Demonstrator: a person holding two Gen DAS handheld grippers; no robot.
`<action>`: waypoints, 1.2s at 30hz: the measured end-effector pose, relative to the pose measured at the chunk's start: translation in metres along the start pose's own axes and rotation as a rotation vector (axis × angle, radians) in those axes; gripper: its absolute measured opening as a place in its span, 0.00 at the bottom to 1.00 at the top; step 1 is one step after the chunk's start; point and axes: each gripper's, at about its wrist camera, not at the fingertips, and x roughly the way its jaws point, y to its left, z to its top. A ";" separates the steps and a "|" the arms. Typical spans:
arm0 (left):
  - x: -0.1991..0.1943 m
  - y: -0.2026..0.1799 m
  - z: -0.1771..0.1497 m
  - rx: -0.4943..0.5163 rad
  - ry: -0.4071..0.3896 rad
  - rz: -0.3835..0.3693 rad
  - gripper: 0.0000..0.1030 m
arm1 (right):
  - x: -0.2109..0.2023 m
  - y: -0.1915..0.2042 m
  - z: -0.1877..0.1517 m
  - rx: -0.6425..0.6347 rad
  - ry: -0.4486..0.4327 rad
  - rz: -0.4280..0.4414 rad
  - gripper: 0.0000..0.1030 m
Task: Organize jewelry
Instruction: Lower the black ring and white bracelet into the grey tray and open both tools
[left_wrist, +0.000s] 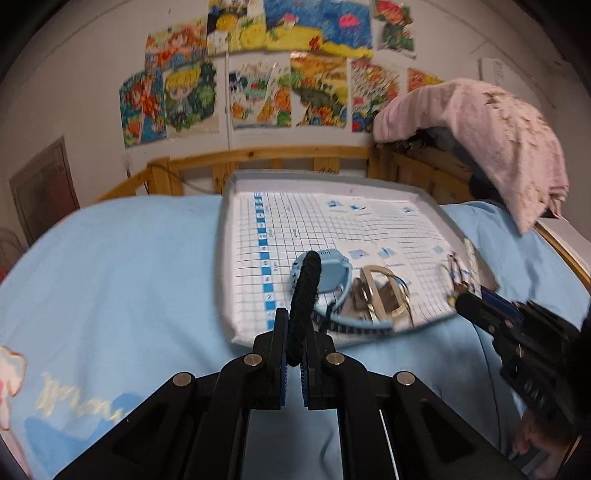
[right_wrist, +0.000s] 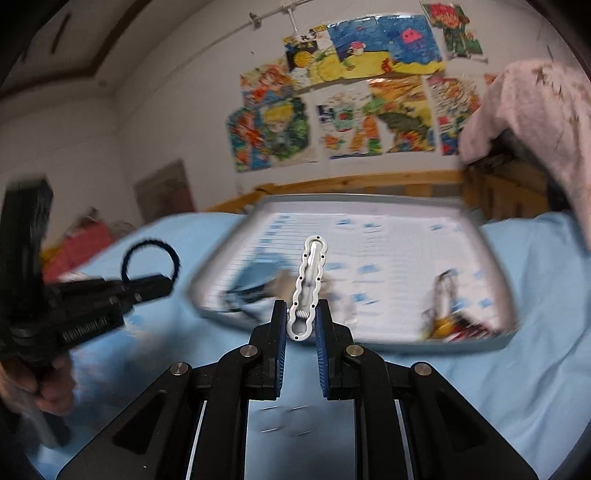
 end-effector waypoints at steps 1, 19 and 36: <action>0.010 -0.001 0.003 -0.010 0.019 0.005 0.05 | 0.006 -0.005 0.001 0.007 0.006 -0.007 0.13; 0.058 0.007 0.002 -0.091 0.109 0.065 0.05 | 0.059 -0.034 -0.013 0.138 0.064 0.062 0.13; 0.041 0.003 0.001 -0.100 0.073 0.069 0.52 | 0.050 -0.037 -0.012 0.130 0.069 0.030 0.36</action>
